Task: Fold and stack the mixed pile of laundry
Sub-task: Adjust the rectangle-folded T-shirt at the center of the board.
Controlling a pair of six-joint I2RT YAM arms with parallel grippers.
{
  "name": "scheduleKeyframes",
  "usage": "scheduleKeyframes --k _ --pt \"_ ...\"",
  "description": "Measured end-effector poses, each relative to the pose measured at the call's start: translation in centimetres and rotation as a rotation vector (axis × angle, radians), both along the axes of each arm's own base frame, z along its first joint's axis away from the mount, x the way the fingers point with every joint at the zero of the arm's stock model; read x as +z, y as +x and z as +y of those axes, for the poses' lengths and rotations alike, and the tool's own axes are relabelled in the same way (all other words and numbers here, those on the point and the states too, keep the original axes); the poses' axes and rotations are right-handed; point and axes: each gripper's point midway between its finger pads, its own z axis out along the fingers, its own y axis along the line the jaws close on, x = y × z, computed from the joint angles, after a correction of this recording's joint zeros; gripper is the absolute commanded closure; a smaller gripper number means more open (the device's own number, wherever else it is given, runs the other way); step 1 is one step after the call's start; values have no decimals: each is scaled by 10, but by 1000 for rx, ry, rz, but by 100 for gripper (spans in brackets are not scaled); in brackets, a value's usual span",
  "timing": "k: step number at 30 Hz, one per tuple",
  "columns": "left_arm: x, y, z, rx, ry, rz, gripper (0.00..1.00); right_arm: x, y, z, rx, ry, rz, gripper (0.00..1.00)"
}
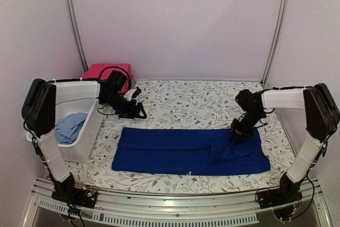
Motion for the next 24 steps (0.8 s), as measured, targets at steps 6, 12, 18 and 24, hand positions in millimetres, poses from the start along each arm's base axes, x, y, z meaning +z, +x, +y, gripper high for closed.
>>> scheduleKeyframes --k 6,12,18,24 --pt "-2 -2 0 -10 -2 1 22 7 -1 -4 33 -1 -25 27" --pt "-1 -7 -8 -52 3 -15 22 64 1 -7 74 39 -211 36" --pt "-3 -8 -15 -75 6 -17 23 60 -25 10 146 133 -199 43" --pt "-10 -3 -15 -69 24 -11 23 10 -51 20 186 137 -40 43"
